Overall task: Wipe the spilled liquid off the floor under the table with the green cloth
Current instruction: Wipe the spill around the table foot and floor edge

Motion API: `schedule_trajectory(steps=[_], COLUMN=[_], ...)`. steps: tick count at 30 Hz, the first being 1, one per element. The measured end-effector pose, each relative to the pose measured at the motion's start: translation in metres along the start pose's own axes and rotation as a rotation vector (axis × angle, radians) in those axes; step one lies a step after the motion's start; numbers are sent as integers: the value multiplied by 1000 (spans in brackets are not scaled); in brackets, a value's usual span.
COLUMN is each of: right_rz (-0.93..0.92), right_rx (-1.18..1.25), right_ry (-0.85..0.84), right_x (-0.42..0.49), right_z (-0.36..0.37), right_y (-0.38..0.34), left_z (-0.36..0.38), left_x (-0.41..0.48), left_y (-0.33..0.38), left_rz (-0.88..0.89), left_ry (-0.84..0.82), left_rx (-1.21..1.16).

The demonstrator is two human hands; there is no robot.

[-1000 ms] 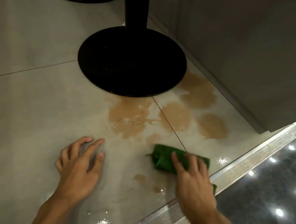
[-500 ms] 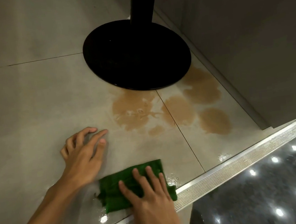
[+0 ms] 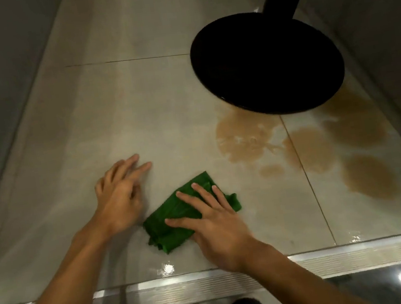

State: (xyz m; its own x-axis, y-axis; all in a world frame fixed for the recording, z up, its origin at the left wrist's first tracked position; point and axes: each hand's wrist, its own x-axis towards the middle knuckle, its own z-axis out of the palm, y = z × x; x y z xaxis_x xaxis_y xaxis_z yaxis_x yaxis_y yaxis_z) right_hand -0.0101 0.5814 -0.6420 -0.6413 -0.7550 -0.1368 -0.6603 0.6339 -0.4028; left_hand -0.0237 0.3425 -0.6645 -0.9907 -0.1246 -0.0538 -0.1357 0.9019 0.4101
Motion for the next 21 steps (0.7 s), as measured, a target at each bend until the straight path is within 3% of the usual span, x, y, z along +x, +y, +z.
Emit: schedule_trajectory(steps=[4, 13, 21], right_rz=[-160, 48, 146], right_rx=[-47, -2, 11], right_ry=[-76, 19, 58], right_x=[-34, -147, -82], right_z=[-7, -35, -6], right_y=[32, 100, 51], left_z=[3, 8, 5], left_x=[-6, -7, -5], left_y=[-4, 3, 5], left_rz=[-8, -25, -69], left_ry=[-1, 56, 44], left_rx=[7, -63, -69])
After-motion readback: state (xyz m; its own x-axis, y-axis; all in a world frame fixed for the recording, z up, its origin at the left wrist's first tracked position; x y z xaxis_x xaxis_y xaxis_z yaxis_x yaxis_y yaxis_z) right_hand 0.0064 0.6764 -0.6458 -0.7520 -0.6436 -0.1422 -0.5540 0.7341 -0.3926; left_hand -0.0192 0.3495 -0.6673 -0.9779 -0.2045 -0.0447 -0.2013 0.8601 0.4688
